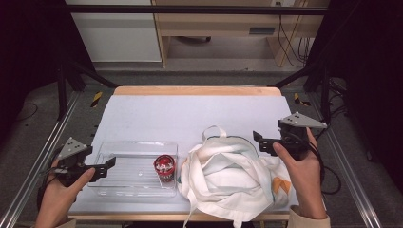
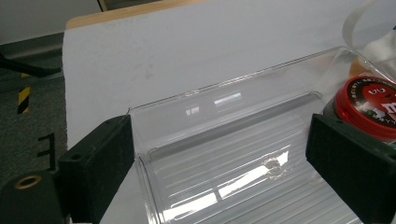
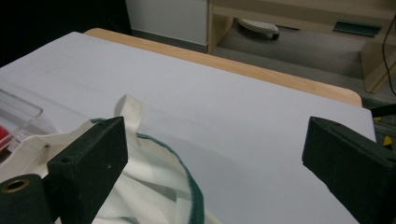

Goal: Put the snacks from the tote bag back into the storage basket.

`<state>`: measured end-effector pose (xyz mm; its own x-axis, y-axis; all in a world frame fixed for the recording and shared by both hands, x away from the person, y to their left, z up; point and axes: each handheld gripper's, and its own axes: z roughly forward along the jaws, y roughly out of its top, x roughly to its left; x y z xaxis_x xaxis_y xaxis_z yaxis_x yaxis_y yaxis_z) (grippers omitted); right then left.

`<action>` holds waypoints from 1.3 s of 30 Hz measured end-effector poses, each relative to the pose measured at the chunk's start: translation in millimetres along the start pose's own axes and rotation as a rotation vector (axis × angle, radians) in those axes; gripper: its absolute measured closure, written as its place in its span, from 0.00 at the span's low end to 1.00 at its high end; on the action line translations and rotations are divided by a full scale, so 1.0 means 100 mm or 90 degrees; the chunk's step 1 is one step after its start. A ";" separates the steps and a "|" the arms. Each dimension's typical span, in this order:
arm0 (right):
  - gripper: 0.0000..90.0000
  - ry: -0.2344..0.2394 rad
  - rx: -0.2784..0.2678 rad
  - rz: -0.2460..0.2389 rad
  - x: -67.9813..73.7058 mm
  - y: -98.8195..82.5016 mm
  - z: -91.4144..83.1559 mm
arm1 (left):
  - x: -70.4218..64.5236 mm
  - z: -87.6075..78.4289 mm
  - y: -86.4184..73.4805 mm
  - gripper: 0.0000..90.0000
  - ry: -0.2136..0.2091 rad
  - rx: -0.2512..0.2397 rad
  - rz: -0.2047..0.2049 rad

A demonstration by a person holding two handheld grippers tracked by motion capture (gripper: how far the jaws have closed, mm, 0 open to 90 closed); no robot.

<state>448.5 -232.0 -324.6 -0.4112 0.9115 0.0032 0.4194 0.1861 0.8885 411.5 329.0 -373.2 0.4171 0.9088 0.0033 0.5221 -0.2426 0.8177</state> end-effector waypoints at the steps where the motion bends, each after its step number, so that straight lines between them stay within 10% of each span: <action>1: 0.08 -0.005 0.000 0.006 -0.03 -0.02 0.00 | 0.01 0.00 0.00 0.09 0.002 -0.004 0.000; 17: 0.09 -0.051 0.039 0.070 -0.43 -0.49 0.10 | 0.19 -0.03 -0.09 0.09 0.019 -0.023 -0.015; 27: 0.13 -0.070 0.076 0.093 -0.49 -0.90 0.09 | 0.30 -0.05 -0.15 0.10 0.038 -0.013 -0.028; 39: 0.12 -0.113 0.040 0.122 -0.48 -1.23 -0.09 | 0.24 -0.05 -0.11 0.10 0.035 -0.024 -0.017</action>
